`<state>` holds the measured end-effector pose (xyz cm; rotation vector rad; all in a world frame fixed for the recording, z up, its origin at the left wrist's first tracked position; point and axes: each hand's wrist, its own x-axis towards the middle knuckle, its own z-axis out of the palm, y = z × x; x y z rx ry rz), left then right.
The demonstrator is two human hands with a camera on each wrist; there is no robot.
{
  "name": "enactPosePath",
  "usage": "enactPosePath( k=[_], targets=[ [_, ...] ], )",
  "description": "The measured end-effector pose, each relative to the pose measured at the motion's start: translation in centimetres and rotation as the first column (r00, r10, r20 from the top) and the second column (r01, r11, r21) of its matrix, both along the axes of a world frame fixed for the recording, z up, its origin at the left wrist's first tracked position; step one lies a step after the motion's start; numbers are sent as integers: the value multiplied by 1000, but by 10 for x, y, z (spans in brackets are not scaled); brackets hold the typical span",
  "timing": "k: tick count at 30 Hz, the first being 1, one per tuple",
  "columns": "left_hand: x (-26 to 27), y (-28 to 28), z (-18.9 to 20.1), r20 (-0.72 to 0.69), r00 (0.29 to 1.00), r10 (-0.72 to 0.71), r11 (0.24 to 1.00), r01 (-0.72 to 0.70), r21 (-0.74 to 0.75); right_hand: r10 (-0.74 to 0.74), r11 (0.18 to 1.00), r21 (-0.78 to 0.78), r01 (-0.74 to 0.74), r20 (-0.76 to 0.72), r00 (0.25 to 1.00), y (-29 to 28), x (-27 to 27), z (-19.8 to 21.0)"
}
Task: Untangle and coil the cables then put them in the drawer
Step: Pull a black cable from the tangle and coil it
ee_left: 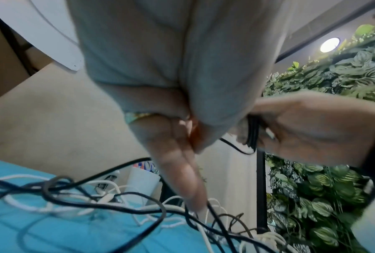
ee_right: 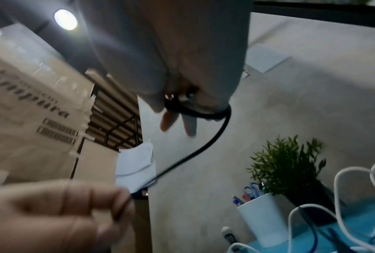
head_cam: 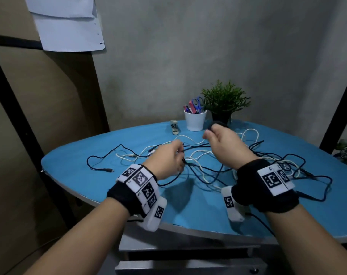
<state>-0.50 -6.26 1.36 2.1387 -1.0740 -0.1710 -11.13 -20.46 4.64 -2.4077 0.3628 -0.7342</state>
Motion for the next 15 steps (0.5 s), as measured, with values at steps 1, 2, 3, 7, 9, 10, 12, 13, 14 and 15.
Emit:
enactPosePath(
  k=[1, 2, 3, 7, 9, 10, 12, 13, 14, 15],
  targets=[
    [1, 0, 7, 50, 998, 37, 998, -34, -61, 19, 1000, 0, -19, -49, 999, 0, -1, -1],
    [1, 2, 16, 110, 992, 70, 991, -56, -118, 46, 999, 22, -45, -75, 996, 1, -2, 0],
    [1, 3, 24, 172, 981, 92, 984, -63, -168, 70, 997, 33, -68, -77, 995, 2, -3, 0],
    [-6, 4, 57, 459, 873, 165, 958, -32, -285, 167, 984, 68, -167, 6, 986, 6, -3, 10],
    [-3, 2, 64, 603, 768, 215, 966, -78, -245, 194, 968, 138, -208, 107, 975, 5, -2, 18],
    [0, 1, 64, 635, 739, 225, 971, -117, -208, 203, 955, 183, -232, 161, 966, 4, -2, 21],
    [8, 1, 61, 631, 740, 234, 972, -190, -138, 220, 912, 287, -295, 264, 939, 3, -4, 25],
    [12, 1, 57, 608, 757, 237, 970, -216, -109, 212, 886, 342, -314, 305, 929, 3, -5, 25],
    [13, 2, 53, 581, 779, 234, 970, -231, -81, 194, 858, 396, -327, 340, 920, 3, -6, 25],
    [14, 2, 47, 555, 801, 225, 970, -238, -48, 168, 822, 456, -340, 376, 911, 5, -7, 25]
  ],
)
